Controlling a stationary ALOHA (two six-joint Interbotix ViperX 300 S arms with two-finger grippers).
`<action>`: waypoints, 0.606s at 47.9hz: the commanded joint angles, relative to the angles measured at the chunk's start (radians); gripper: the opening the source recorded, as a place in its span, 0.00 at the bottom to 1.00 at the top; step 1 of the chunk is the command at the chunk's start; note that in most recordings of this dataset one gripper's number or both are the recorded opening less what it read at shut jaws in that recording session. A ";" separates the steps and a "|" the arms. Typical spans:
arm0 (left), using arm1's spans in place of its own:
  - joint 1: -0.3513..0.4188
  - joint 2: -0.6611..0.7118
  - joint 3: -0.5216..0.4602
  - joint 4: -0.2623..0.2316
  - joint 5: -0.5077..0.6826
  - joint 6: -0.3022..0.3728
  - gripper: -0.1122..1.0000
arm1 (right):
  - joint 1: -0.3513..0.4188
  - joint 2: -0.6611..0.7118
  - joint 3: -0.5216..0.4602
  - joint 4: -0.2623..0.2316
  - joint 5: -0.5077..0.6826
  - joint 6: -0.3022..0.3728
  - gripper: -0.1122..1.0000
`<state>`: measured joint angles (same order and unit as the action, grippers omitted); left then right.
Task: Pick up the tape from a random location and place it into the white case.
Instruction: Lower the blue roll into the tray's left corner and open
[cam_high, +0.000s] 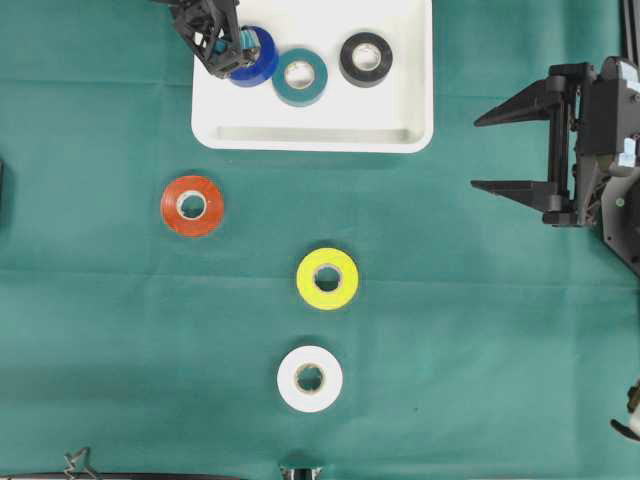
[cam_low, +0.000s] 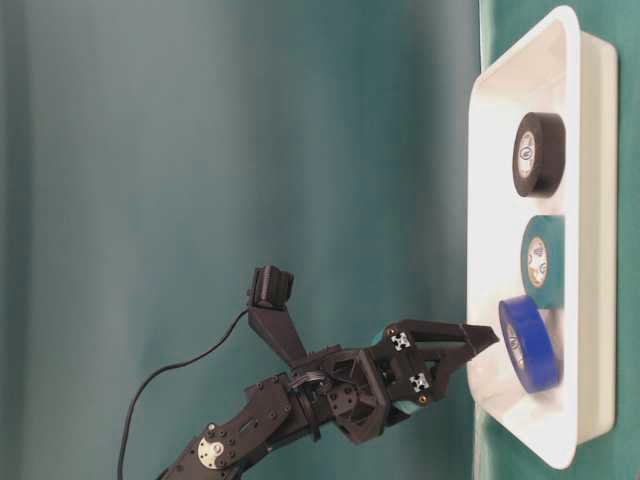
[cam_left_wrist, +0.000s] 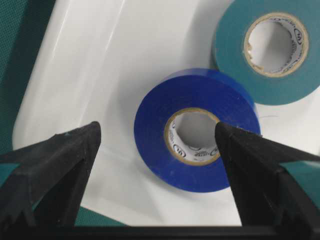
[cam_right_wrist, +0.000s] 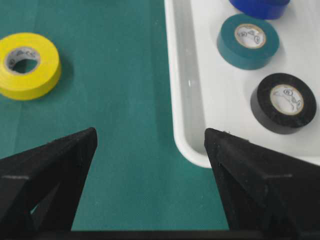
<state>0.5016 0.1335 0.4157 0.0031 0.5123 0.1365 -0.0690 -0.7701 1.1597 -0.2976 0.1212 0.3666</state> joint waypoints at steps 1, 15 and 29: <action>0.003 -0.049 -0.014 -0.003 -0.006 0.002 0.97 | 0.003 0.002 -0.025 -0.002 -0.005 0.003 0.88; -0.017 -0.121 -0.041 -0.002 0.031 0.002 0.97 | 0.003 0.002 -0.026 -0.002 -0.003 0.005 0.88; -0.038 -0.164 -0.081 -0.003 0.080 0.003 0.97 | 0.003 0.002 -0.026 -0.002 -0.003 0.005 0.88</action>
<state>0.4648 0.0000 0.3605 0.0015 0.5921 0.1411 -0.0675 -0.7701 1.1597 -0.2976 0.1212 0.3697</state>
